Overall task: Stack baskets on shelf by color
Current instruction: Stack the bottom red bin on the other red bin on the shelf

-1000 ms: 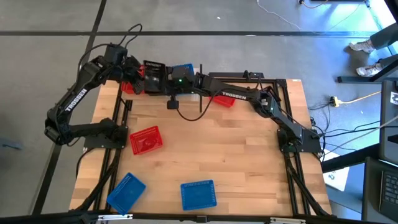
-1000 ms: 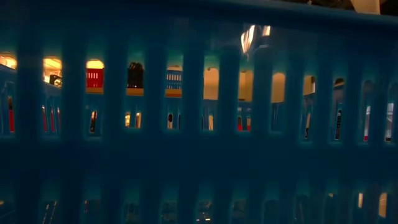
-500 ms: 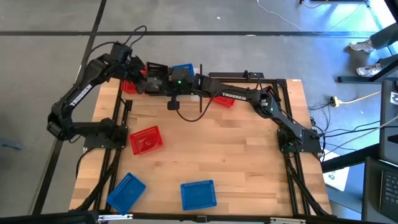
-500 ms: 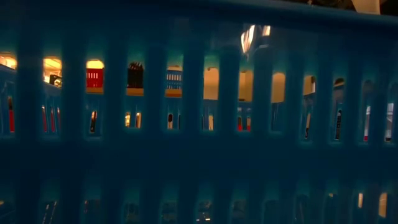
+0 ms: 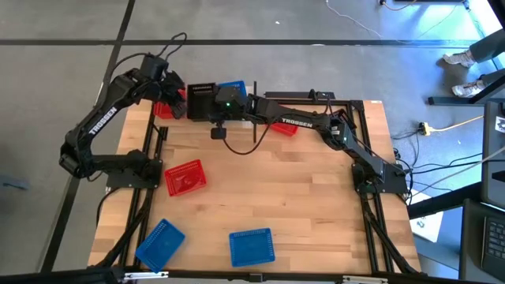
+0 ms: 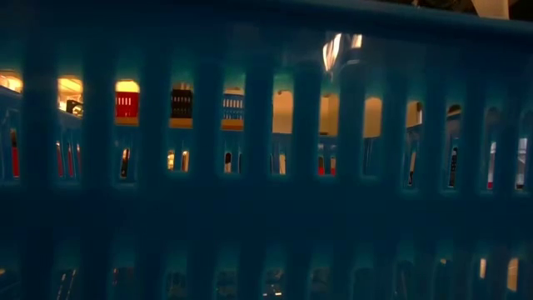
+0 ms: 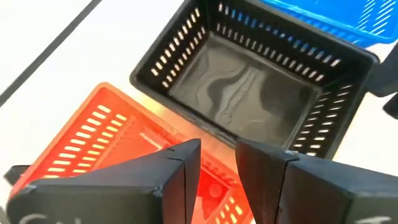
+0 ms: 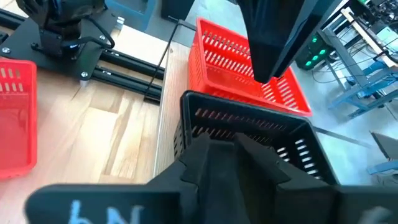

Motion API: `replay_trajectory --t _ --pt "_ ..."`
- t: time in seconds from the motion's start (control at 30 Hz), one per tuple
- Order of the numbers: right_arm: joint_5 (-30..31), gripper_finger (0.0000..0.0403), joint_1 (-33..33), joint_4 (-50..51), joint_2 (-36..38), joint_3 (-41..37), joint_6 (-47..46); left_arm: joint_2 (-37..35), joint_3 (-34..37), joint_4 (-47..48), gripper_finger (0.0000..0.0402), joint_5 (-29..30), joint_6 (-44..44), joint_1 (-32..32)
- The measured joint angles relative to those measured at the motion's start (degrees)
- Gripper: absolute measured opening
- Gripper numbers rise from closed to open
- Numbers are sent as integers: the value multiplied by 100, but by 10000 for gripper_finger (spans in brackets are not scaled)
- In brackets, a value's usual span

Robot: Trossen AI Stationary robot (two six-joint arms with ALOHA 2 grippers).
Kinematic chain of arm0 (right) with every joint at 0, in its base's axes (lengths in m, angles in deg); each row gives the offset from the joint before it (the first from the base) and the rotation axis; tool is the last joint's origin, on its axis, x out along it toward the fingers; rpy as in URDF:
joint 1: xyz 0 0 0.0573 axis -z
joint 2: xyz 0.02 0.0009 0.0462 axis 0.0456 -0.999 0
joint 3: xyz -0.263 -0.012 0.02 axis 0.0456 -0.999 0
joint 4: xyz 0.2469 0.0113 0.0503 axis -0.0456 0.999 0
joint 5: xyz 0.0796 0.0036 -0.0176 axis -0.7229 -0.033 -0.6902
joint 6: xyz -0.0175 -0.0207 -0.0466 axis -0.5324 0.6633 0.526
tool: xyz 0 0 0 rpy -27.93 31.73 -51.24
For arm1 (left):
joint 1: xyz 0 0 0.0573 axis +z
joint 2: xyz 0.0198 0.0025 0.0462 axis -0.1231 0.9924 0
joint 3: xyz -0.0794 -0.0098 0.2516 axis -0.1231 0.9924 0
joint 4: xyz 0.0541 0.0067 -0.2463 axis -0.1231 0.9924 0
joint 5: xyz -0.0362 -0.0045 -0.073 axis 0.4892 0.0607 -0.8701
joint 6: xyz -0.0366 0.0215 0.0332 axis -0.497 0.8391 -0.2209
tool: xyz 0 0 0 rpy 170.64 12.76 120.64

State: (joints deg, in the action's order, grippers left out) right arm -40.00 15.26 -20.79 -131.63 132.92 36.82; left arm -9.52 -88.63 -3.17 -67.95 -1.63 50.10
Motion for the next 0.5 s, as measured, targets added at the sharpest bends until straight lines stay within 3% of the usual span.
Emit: replay_trajectory --t 0.23,0.5 --pt "28 80 -50 -133 185 -2 -2 -231 -238 195 93 598 79 2" --pt "245 70 -372 1213 1195 4 -22 -988 -662 747 93 -179 -292 -236"
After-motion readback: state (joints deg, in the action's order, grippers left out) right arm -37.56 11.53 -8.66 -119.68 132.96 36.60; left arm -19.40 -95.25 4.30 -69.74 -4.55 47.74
